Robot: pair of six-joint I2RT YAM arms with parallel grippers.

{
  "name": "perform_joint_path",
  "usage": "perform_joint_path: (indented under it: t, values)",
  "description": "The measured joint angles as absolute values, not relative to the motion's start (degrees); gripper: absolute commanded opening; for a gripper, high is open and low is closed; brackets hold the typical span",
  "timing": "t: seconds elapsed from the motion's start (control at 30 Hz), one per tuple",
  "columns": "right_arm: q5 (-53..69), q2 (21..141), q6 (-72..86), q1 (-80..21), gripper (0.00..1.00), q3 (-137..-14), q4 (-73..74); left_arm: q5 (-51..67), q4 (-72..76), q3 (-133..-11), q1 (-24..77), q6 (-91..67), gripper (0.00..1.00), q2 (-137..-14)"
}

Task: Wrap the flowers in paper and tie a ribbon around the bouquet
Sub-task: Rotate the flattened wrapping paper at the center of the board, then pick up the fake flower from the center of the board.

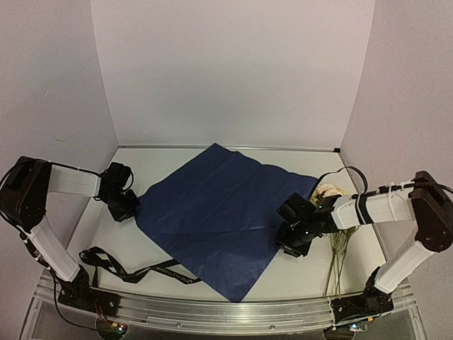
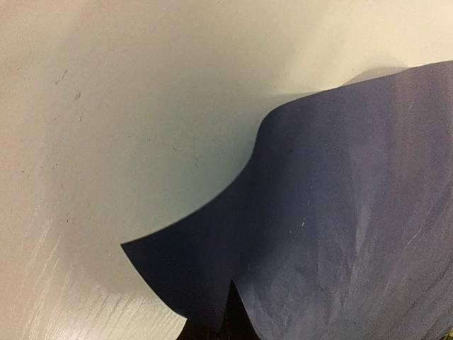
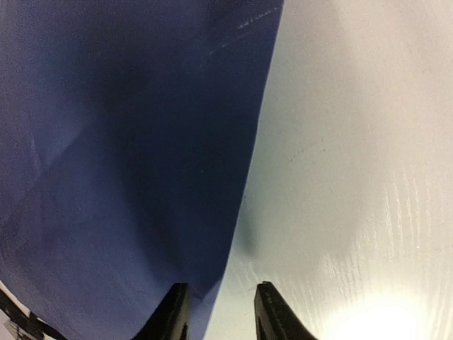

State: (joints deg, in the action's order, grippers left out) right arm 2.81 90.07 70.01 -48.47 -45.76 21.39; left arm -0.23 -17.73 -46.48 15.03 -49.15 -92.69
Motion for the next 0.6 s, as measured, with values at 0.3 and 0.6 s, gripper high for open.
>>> perform_joint_path:
  t: [0.3,0.6]
  values:
    - [2.25,81.44,58.74,-46.17,0.76,-51.99,38.62,0.25,-18.73,-49.51,14.6,-43.0,0.06,-93.09]
    - [0.04,70.85,47.19,-34.87,0.98,-48.05,52.61,3.2,-19.24,-52.9,12.85,-39.44,0.12,-94.88]
